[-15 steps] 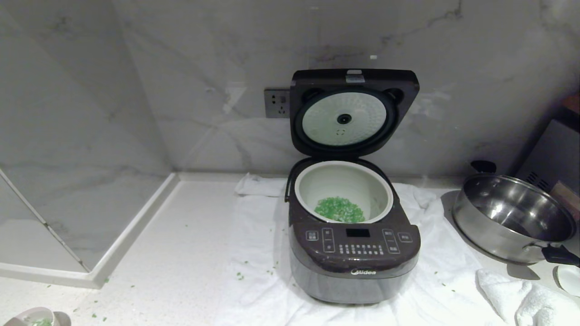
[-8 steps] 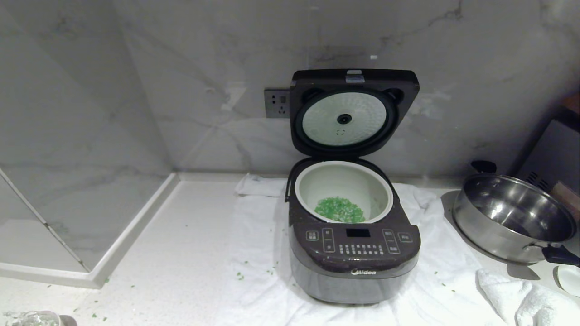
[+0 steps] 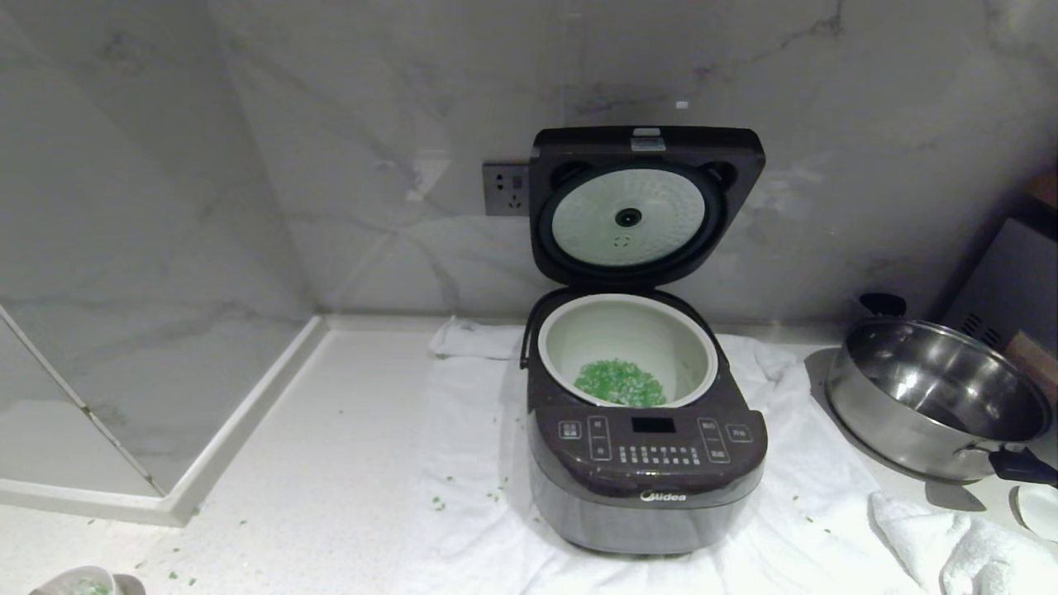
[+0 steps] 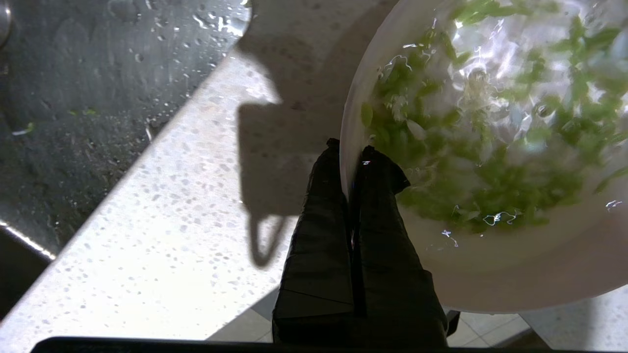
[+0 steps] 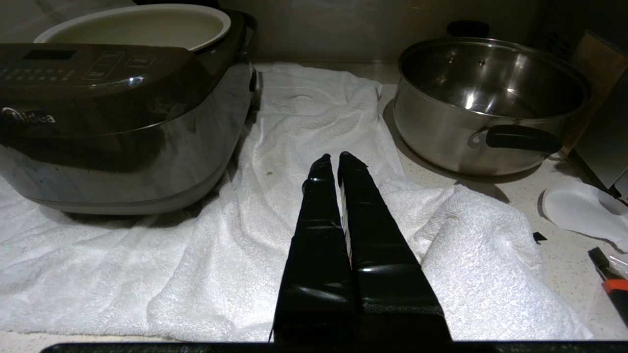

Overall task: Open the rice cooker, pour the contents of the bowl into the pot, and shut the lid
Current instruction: Pour the water from the bowl into the rice cooker

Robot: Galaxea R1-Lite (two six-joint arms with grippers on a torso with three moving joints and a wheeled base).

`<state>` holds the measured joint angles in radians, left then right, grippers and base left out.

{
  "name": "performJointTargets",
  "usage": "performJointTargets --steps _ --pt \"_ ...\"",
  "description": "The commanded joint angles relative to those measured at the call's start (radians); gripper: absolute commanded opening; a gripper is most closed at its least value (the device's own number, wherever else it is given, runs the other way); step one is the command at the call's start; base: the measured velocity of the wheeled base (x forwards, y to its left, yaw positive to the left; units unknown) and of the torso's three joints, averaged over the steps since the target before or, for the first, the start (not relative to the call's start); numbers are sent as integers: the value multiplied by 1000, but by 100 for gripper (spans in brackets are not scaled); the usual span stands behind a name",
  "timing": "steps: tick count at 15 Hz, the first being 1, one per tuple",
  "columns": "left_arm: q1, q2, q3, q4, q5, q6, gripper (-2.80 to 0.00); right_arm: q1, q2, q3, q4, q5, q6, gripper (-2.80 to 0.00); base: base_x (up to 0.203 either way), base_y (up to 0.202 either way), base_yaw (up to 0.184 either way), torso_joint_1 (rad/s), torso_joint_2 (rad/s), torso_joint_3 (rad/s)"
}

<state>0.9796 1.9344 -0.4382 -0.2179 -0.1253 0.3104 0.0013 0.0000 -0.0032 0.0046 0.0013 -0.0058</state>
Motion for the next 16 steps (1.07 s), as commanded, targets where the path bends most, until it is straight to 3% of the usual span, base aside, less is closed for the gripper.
performJointTargets --steps 1,6,16 --pt "-22 -9 16 0 -12 1 -280 0 0 0 0 0 0 -280 0 0 0 0 0 0" --pt "-86 -31 55 -1 -33 -1 -280 0 0 0 0 0 0 -280 0 0 0 0 0 0" --pt "-299 -122 146 -1 -66 -52 -280 0 0 0 0 0 0 -280 0 0 0 0 0 0"
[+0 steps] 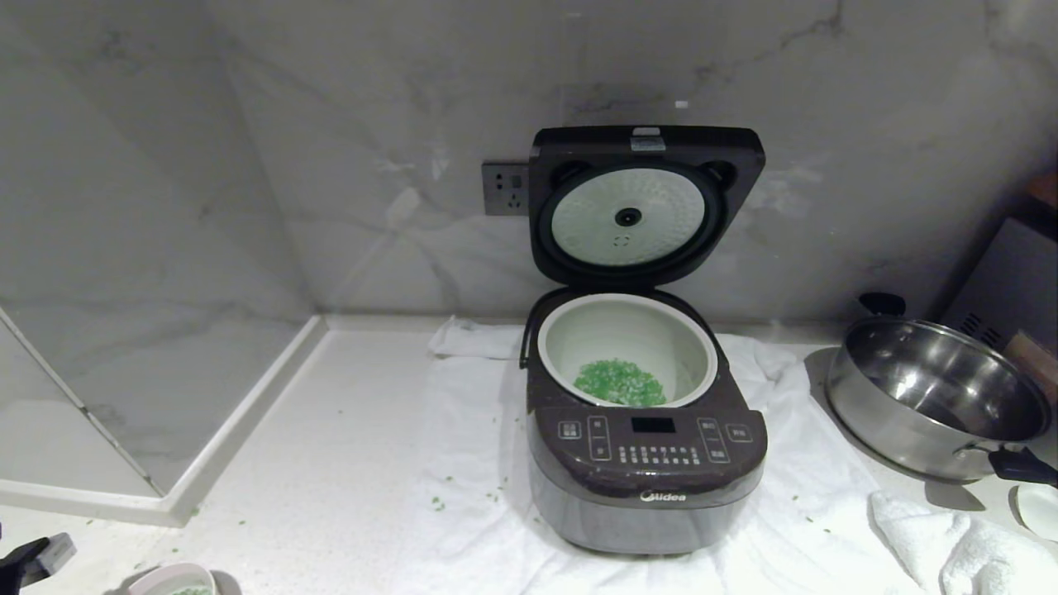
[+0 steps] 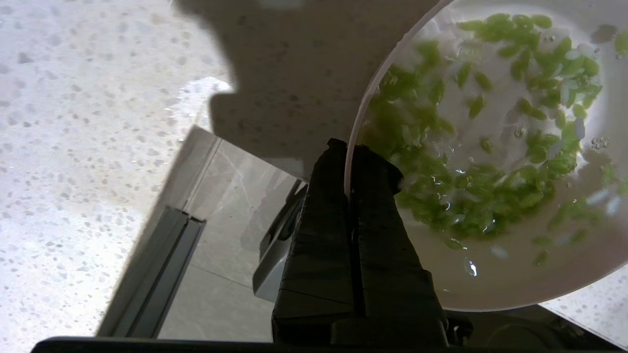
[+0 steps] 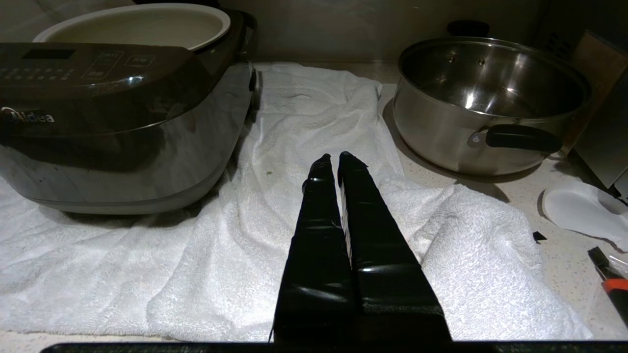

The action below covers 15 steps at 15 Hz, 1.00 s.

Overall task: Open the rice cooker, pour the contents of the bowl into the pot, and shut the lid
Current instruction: Pour the water from the bowl into the rice cooker

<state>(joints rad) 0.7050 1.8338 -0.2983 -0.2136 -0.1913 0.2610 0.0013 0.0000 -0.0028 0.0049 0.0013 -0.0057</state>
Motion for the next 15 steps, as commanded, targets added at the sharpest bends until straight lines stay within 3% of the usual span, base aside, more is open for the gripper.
performJointTargets --steps 1,4,11,15 --pt "-38 -24 7 -6 0 -9 -280 0 0 0 0 0 0 -280 0 0 0 0 0 0" --pt "-101 -32 0 -6 0 -63 -280 0 0 0 0 0 0 -280 0 0 0 0 0 0" --pt "-378 -59 -27 -6 12 -280 -280 0 0 0 0 0 0 -280 0 0 0 0 0 0" --pt "-457 -59 -57 -5 15 -358 -280 0 0 0 0 0 0 -280 0 0 0 0 0 0"
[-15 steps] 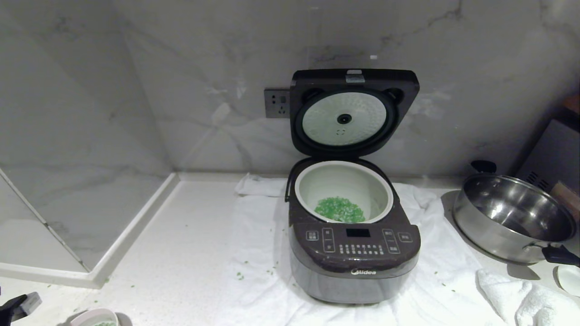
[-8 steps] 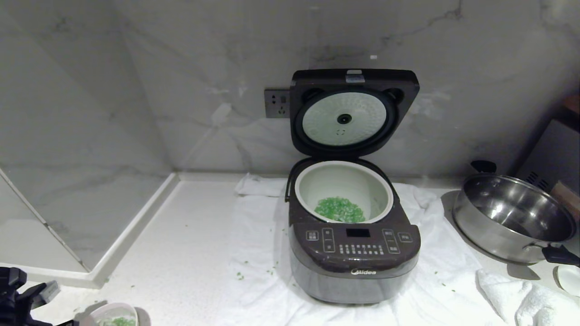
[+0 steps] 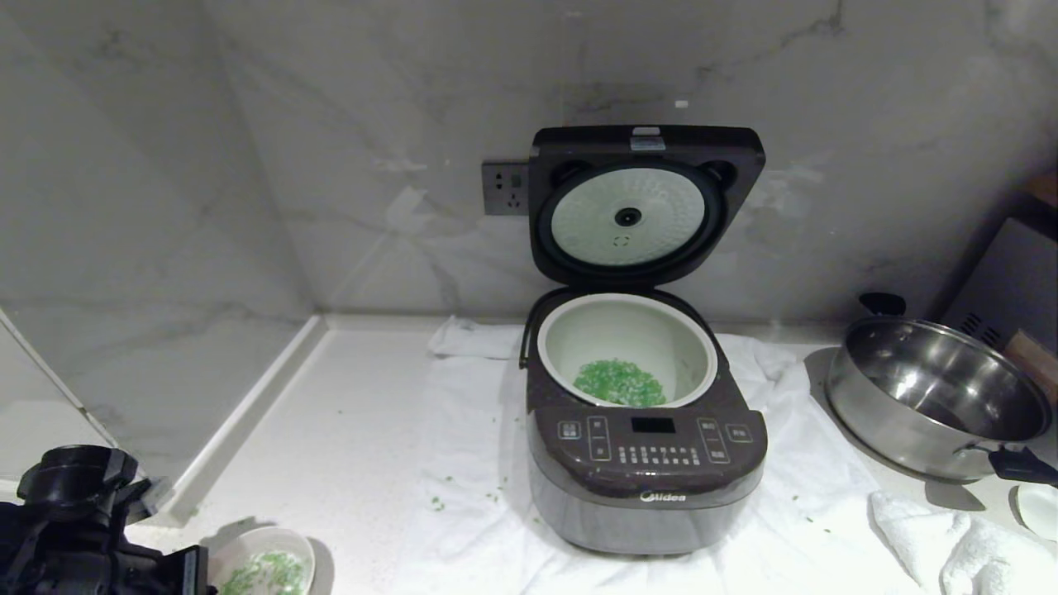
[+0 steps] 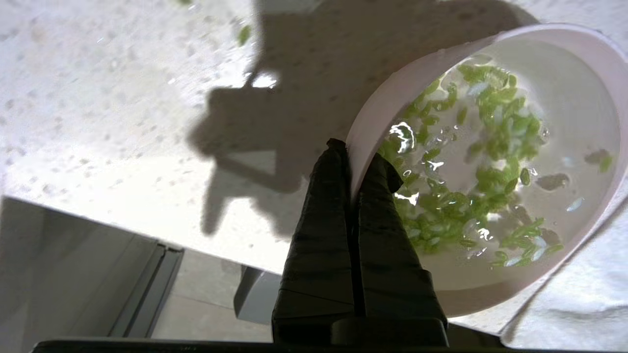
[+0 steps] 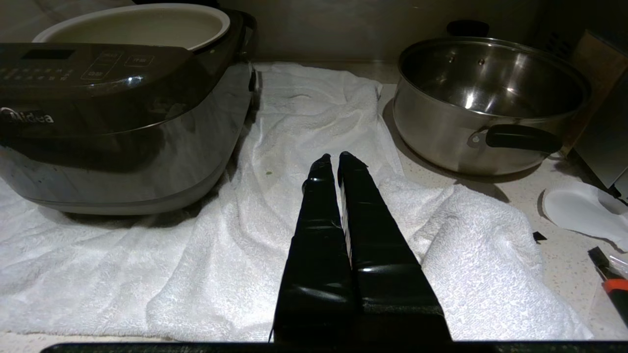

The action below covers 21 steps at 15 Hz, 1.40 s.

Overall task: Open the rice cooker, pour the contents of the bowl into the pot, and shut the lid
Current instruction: Pour the water from the bowl into the rice cooker

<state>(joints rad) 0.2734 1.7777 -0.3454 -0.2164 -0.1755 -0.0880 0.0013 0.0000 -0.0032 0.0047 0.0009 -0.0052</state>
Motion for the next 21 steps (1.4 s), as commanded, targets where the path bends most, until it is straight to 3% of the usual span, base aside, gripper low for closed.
performJointTargets --steps 1,6,17,21 --pt "-45 -3 -20 0 -1 -25 -280 0 0 0 0 1 -1 -280 0 0 0 0 0 0" --pt "-141 -3 -79 15 24 -101 -280 0 0 0 0 1 -1 -280 0 0 0 0 0 0" --pt "-287 -43 -354 311 24 -228 -280 0 0 0 0 1 -1 -280 0 0 0 0 0 0" --pt "-310 -48 -450 424 24 -234 -280 0 0 0 0 1 -1 -280 0 0 0 0 0 0"
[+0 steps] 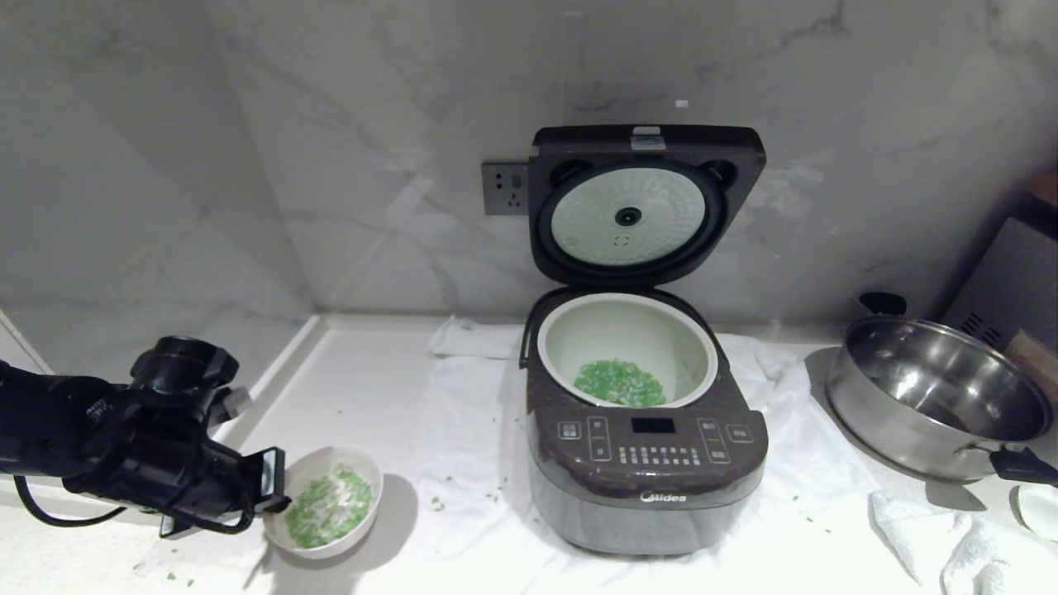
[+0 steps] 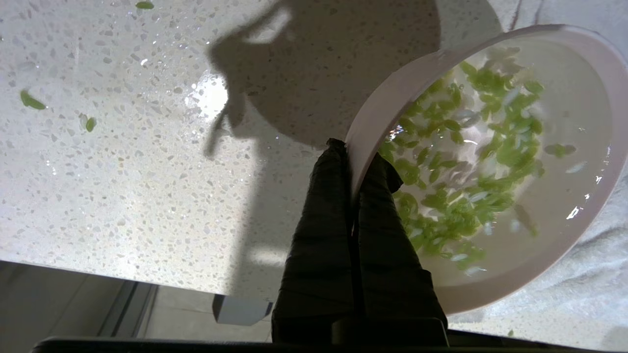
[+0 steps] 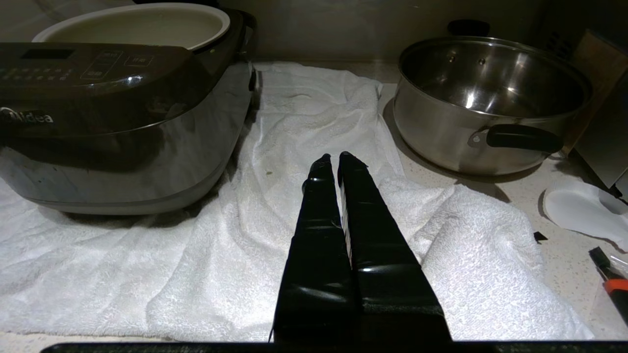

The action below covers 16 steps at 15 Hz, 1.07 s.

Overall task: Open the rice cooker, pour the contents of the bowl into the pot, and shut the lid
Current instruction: Pour the water from the bowl into the rice cooker

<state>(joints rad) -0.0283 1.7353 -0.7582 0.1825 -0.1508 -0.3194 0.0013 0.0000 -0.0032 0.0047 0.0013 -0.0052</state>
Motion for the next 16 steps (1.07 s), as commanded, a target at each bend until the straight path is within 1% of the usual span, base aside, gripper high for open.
performJointTargets --steps 1,5,6,11,16 --pt "-11 -9 -63 51 -1 -3 -280 0 0 0 0 0 -1 -280 0 0 0 0 0 0" --pt "-36 -12 -175 163 -2 -5 -280 0 0 0 0 0 1 -280 0 0 0 0 0 0" --pt "-44 -10 -204 184 -2 -15 -280 0 0 0 0 0 -1 -280 0 0 0 0 0 0" --pt "-86 5 -324 276 -1 -42 -280 0 0 0 0 0 -1 -280 0 0 0 0 0 0" --pt "-102 26 -441 359 -3 -54 -280 0 0 0 0 0 -1 -280 0 0 0 0 0 0"
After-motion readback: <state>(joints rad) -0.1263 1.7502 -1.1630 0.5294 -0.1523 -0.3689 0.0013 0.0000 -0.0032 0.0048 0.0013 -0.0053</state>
